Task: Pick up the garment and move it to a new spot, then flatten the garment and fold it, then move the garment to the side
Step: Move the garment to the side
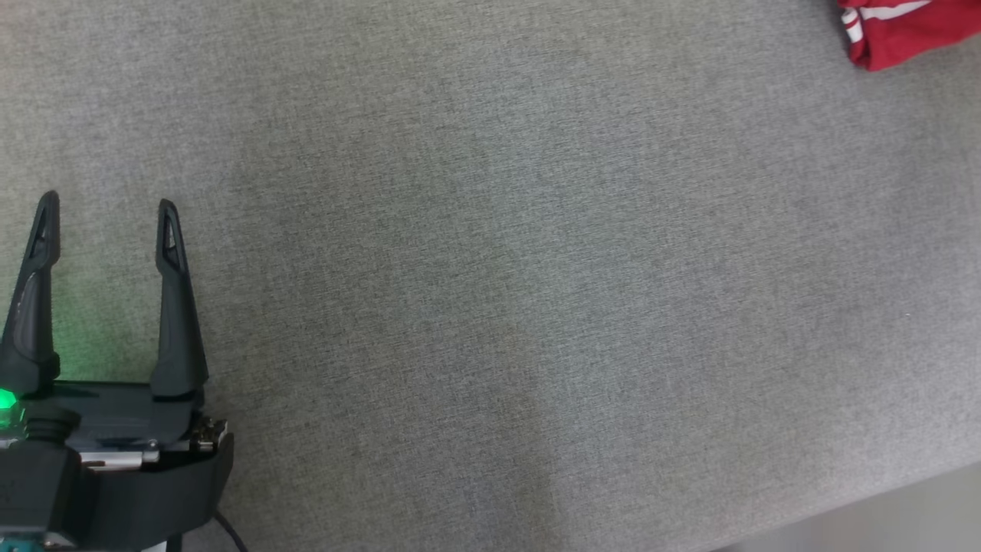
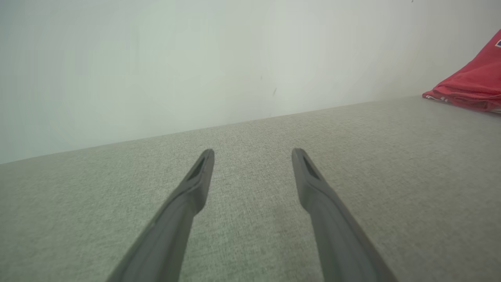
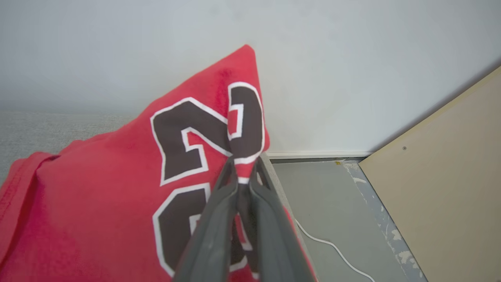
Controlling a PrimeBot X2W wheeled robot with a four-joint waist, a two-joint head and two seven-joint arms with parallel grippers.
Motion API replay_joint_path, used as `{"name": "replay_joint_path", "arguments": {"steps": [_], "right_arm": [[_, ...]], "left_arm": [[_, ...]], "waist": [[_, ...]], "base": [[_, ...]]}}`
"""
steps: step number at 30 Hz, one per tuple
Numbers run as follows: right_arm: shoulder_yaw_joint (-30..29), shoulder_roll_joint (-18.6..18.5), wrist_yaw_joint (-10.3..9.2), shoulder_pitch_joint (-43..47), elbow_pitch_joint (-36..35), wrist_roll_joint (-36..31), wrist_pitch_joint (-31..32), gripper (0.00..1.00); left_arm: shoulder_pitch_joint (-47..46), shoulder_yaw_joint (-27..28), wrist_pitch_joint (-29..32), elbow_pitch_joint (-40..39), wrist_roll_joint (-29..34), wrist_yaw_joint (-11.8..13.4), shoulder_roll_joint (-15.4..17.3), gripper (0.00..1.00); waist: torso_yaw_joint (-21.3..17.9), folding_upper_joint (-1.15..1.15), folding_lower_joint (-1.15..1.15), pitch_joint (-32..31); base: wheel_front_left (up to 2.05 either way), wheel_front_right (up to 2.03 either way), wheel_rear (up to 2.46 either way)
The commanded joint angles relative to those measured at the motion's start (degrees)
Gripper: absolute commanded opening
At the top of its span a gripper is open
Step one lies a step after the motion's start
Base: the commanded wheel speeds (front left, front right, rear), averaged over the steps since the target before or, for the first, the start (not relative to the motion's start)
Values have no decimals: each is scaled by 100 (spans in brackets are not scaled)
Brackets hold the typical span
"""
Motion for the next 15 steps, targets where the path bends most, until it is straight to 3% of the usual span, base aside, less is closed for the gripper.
{"name": "replay_joint_path", "arguments": {"steps": [1,3,4,5,6,15], "right_arm": [[20,-76,-15,-75,55,-36,-22,0],[45,-110,-15,-154,185,-70,-33,0],[46,-138,-15,-192,264,-91,-28,8],[70,-170,-15,-234,332,-154,-65,49],[109,-163,-15,-263,387,-215,-81,100],[173,94,-15,-450,431,-360,-1031,100]], "left_arm": [[46,0,-11,18,-9,19,10,100],[48,5,-22,19,-17,30,14,100],[45,7,-28,20,-20,38,17,100],[42,13,-34,24,-22,53,20,100],[39,17,-41,29,-29,64,22,100],[110,23,-117,207,-110,124,16,100]], "waist": [[25,-1,0,14],[44,-1,0,24],[51,-1,0,28],[58,-1,0,31],[63,-1,0,29],[49,-1,0,-211]], "base": [[0,0,0],[0,0,0],[0,0,0],[0,0,0],[0,0,0],[0,0,0]]}}
